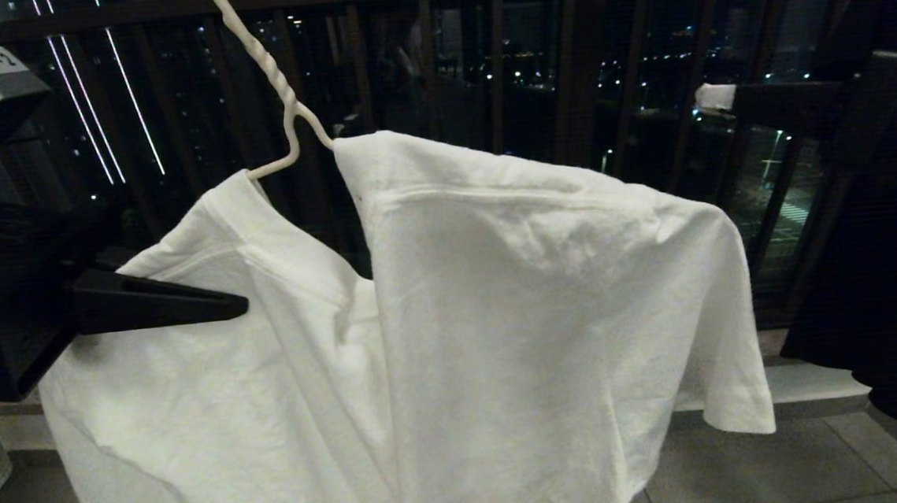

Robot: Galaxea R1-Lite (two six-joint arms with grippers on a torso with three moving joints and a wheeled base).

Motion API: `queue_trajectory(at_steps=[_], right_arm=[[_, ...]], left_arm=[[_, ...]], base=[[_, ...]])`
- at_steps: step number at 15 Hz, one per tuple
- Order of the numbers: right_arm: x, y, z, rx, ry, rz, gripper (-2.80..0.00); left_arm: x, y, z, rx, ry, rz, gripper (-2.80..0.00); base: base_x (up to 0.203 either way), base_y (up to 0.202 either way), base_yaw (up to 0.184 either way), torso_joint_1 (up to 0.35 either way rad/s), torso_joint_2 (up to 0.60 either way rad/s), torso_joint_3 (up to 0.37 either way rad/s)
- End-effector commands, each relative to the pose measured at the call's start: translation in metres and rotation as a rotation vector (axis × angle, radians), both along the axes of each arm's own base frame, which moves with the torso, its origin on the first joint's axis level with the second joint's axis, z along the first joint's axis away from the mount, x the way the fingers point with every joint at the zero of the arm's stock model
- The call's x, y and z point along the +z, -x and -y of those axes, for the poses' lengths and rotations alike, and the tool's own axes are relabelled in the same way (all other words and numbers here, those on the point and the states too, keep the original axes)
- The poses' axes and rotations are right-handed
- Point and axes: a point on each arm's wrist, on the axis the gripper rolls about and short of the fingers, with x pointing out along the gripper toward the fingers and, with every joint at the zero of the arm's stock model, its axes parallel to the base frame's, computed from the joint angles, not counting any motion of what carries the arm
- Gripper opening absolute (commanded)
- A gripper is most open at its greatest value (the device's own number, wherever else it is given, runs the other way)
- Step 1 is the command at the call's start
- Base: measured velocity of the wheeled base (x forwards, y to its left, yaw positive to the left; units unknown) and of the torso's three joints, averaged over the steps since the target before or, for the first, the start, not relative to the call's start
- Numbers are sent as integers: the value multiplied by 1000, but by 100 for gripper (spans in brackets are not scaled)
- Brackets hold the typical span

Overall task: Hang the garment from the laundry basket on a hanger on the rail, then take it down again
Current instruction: Hang the clothes rack on the clothesline

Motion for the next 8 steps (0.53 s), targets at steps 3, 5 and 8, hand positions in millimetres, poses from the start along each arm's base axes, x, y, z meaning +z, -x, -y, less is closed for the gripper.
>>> queue_trajectory(at_steps=[3,5,8], right_arm=[[10,33,24,-135,7,-27,-280],[4,24,21,-136,22,-62,-280],[-4,17,18,-130,51,-88,-280]], left_arm=[[-8,1,0,-7,4,-31,-280],[-12,-9,-1,-1,5,-58,-280],[-14,-15,-1,-1,7,-51,-280]], base=[[0,0,0,0,0,0],[0,0,0,0,0,0],[0,0,0,0,0,0]])
